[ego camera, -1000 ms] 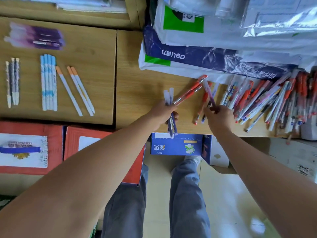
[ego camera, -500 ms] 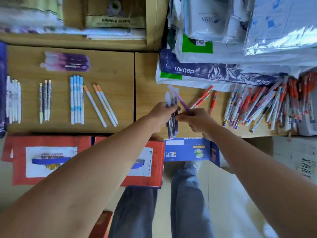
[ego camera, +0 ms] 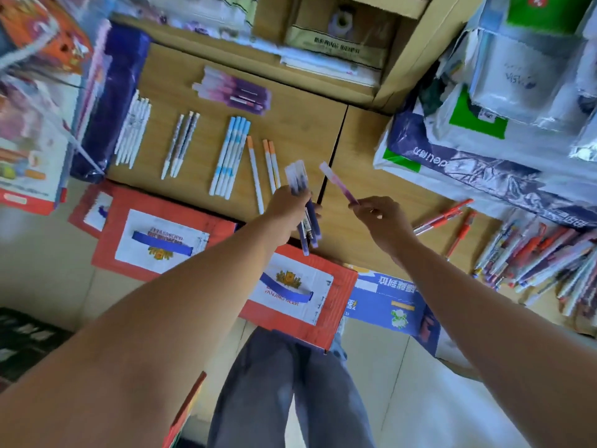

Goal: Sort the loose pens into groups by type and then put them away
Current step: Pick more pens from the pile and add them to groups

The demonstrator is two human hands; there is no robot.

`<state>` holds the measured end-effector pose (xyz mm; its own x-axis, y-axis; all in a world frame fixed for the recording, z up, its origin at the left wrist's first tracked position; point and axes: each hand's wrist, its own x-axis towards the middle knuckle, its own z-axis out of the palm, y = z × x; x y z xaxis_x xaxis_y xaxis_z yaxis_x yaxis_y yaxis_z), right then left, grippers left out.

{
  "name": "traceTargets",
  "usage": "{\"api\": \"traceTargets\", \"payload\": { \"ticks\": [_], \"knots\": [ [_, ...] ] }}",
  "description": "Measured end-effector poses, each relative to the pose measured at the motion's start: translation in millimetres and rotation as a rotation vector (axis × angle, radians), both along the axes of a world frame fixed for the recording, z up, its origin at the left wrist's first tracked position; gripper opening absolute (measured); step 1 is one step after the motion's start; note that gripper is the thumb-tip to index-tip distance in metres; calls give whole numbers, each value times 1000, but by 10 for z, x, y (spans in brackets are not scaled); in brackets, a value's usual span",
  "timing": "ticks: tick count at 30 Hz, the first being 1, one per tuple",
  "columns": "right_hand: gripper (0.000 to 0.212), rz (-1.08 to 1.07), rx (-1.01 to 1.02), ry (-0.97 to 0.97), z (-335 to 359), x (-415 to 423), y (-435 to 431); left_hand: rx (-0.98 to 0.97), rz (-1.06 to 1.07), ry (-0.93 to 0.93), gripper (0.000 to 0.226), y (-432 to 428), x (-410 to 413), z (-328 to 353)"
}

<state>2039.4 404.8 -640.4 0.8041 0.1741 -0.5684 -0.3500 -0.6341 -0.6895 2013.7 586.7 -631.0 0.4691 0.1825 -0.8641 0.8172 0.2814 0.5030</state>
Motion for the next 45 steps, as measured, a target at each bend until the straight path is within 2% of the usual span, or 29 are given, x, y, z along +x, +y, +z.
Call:
{"api": "traceTargets", "payload": {
  "ticks": [6,12,21,25,33,37,45],
  "knots": [
    [13,132,-35,-149,31,236,445,26,164,-10,13,479,-96,25],
    [10,126,-56,-198,-14,499,1144,57,216,-45,10,1119,-8,51],
    [12,119,-154,-365,-245,1088,2347,3,106,-28,7,2237,413,-108],
    [18,146,-230,-386,-377,1374,2703,-29,71,-24,14,2617,597,-227],
    [23,194,-353,-383,-581,1564,2869,-91,49,-39,11,2895,793,-408],
    [22,245,-372,-473,-594,1564,2860,-86,12,-57,13,2927,807,-444],
    [43,326,-359,-435,-537,1528,2877,-115,21,-61,14,2909,851,-424]
  ]
}}
